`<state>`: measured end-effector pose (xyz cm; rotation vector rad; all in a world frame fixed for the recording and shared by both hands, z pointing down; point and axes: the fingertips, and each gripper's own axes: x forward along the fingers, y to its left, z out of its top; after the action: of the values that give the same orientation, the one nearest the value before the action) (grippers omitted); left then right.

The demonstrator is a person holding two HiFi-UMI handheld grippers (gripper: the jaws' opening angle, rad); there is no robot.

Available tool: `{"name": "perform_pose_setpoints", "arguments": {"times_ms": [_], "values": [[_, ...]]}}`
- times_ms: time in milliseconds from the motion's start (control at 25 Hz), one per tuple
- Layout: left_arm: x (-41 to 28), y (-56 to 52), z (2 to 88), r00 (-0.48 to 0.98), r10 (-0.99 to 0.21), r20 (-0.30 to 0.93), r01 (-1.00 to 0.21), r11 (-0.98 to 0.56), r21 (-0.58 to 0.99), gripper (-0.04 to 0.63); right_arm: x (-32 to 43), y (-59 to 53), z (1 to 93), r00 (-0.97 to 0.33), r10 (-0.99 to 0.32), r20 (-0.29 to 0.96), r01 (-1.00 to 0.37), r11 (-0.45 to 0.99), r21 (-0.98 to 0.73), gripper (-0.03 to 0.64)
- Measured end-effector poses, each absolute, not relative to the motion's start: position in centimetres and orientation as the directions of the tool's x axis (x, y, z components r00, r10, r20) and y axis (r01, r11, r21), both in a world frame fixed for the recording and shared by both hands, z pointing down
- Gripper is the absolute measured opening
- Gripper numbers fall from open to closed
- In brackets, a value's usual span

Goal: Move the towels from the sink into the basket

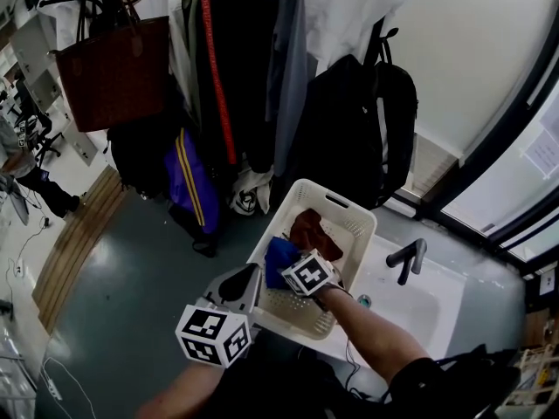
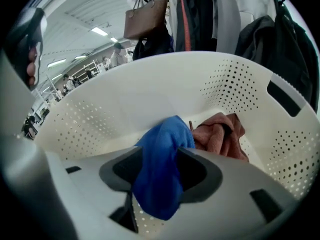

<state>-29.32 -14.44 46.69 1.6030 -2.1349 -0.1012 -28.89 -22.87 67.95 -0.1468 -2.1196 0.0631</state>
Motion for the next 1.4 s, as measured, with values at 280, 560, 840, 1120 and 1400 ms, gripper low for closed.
{"name": "perform_pose_setpoints", "arguments": {"times_ms": [280,560,840,1120,1400], "values": [[-27.9,-15.6,45.8,-0.182,-0.939,0.291,-0.905,0.276,0.324,0.003,-28.8,-22.7,61.4,-0.648,0.127,0.751,0.085,0.992,-0.094,0.219],[-25.8,-16.9,44.5,-0.140,-0.954,0.265,-0.918,0.225,0.327,0.003,-25.9,-25.2,52.8,-0.811,0.024,0.584,-0.033,0.996,-0.087,0.085],[-23.4,-18.7,42.3,-0.085,-0.969,0.230,-0.946,0.151,0.287,0.003,-21.1,-27.8,46.0,-0.896,-0.117,0.429,-0.145,0.989,-0.034,0.025],[-20.4,-20.6,40.2,-0.004,-0.985,0.171,-0.961,0.051,0.271,0.003,-14.9,-29.7,41.1,-0.919,-0.253,0.303,-0.277,0.960,-0.037,0.012],[-16.4,-22.2,38.5,0.109,-0.985,0.132,-0.955,-0.068,0.287,0.003,-8.3,-31.7,38.3,-0.891,-0.394,0.225,-0.414,0.909,-0.051,0.009]]}}
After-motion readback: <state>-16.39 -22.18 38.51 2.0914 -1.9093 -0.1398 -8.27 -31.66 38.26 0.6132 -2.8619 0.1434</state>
